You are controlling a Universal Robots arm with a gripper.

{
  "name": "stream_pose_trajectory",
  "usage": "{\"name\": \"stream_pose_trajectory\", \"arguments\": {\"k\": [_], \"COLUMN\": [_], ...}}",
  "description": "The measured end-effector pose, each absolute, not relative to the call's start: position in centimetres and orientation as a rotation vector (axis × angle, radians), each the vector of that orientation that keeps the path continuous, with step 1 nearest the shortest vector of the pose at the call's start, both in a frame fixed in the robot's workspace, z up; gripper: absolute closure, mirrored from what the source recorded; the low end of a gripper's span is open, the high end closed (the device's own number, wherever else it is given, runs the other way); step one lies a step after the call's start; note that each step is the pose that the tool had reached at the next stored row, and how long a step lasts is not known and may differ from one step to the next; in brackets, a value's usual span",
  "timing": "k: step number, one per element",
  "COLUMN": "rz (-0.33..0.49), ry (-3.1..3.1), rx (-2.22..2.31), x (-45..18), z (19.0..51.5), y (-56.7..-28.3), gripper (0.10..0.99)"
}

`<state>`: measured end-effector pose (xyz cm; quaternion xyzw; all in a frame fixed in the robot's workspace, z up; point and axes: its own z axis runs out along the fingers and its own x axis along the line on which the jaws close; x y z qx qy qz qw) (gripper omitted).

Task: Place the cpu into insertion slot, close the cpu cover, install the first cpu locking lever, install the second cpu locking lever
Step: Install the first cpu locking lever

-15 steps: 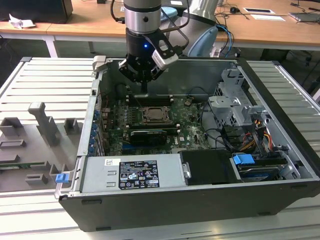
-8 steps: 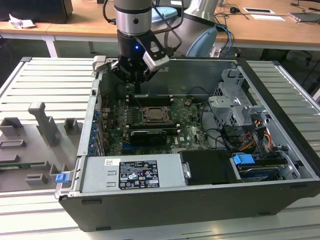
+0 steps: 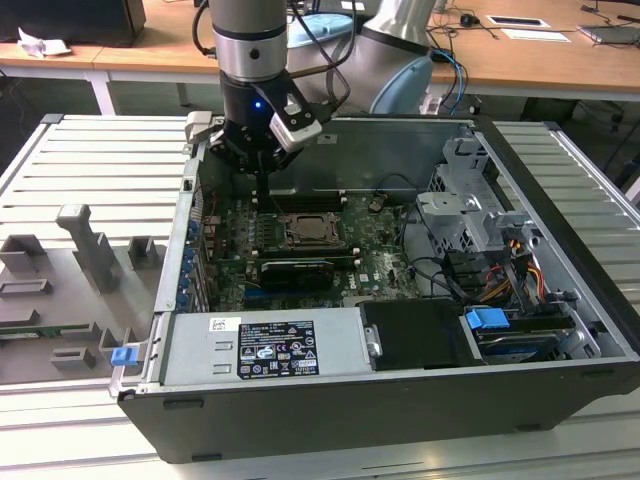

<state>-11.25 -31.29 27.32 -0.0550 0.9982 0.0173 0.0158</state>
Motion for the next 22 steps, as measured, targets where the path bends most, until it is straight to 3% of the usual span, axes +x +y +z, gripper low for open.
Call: {"name": "stream_pose_trajectory", "arguments": {"k": [22], "rz": [0.055], "ry": [3.105], "rx": [-0.171], "x": [-12.1], "z": [25.9], "y": [-30.4], "gripper": [0.98]}}
